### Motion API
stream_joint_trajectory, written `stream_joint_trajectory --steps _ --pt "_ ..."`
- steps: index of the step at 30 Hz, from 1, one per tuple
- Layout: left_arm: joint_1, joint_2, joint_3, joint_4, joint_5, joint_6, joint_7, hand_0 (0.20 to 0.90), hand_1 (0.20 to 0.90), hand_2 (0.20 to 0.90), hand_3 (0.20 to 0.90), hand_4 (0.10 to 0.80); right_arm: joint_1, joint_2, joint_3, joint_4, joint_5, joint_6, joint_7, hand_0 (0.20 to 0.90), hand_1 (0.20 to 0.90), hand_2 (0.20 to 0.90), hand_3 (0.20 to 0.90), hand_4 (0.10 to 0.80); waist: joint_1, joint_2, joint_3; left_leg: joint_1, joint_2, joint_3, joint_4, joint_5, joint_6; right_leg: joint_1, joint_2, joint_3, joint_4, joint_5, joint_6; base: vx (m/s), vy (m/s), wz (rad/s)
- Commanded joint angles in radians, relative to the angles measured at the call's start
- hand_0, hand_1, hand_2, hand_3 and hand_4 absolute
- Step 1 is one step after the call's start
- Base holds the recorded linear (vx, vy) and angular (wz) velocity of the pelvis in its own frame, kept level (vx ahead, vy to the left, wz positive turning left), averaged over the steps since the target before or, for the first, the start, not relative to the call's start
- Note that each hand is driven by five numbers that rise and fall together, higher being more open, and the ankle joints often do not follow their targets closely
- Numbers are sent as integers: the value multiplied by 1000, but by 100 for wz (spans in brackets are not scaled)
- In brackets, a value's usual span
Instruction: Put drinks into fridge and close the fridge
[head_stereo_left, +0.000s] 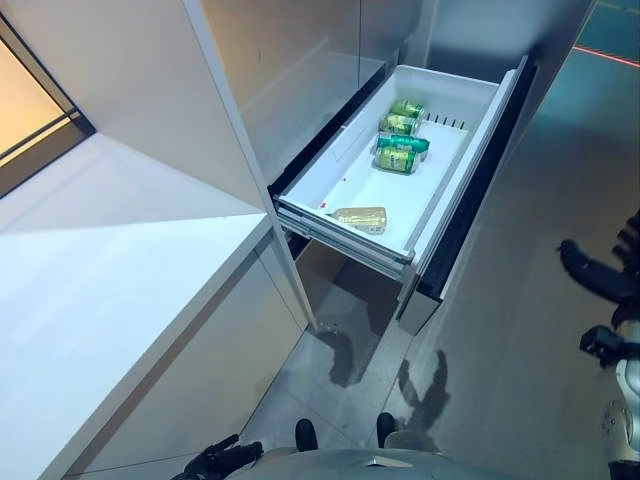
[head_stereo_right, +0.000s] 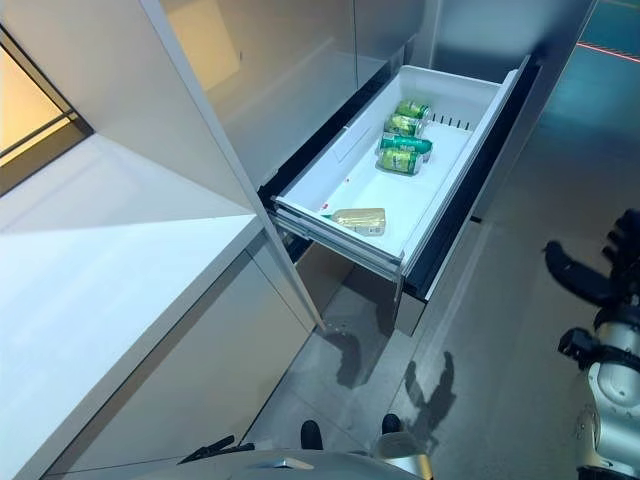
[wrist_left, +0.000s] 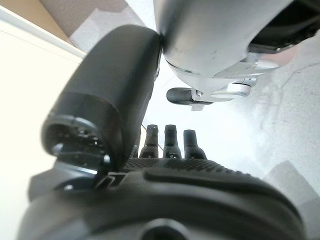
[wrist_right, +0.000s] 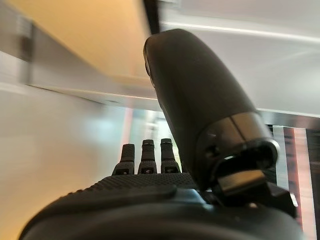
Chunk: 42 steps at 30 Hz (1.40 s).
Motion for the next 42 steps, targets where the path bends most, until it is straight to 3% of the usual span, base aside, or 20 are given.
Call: stream_joint_trajectory --steps 1,7,14,28,34,42 --pt "65 38 -5 33 36 25 23 900 900 900 900 800 -64 -47 -43 -100 27 -48 37 900 900 900 900 800 5 -18 33 -61 -73 28 224 -168 61 -139 3 4 255 -82 -44 -51 120 0" --pt "2 53 -39 25 -52 27 35 900 900 900 900 800 -141 -83 39 -50 69 -15 74 900 900 900 900 800 -5 -3 131 -218 -74 57 418 -222 82 -298 -12 2 455 -152 -85 -148 36 -10" --pt "-52 71 -53 17 -99 54 68 900 900 900 900 800 -228 -93 135 -10 35 -6 73 900 900 900 900 800 15 -6 199 -367 -77 31 595 -269 100 -420 -11 0 639 -209 -121 -54 -37 5" --pt "-162 78 -140 -5 -136 74 104 900 900 900 900 800 -678 -192 445 34 -126 66 175 900 900 900 900 800 76 17 300 -487 -77 9 612 -190 70 -532 2 -13 652 -169 -127 -74 -19 0" --pt "-202 82 -166 -34 -149 89 147 900 900 900 900 800 -844 -154 599 39 -171 104 209 900 900 900 900 800 111 12 326 -535 -79 4 650 -183 68 -567 3 -22 672 -164 -126 -49 -29 -5" --pt "-239 71 -205 -56 -150 106 178 900 900 900 900 800 -1039 -39 778 101 -204 135 218 900 900 900 900 800 163 19 337 -576 -93 -17 718 -192 70 -589 -10 -34 713 -172 -130 5 -9 7"
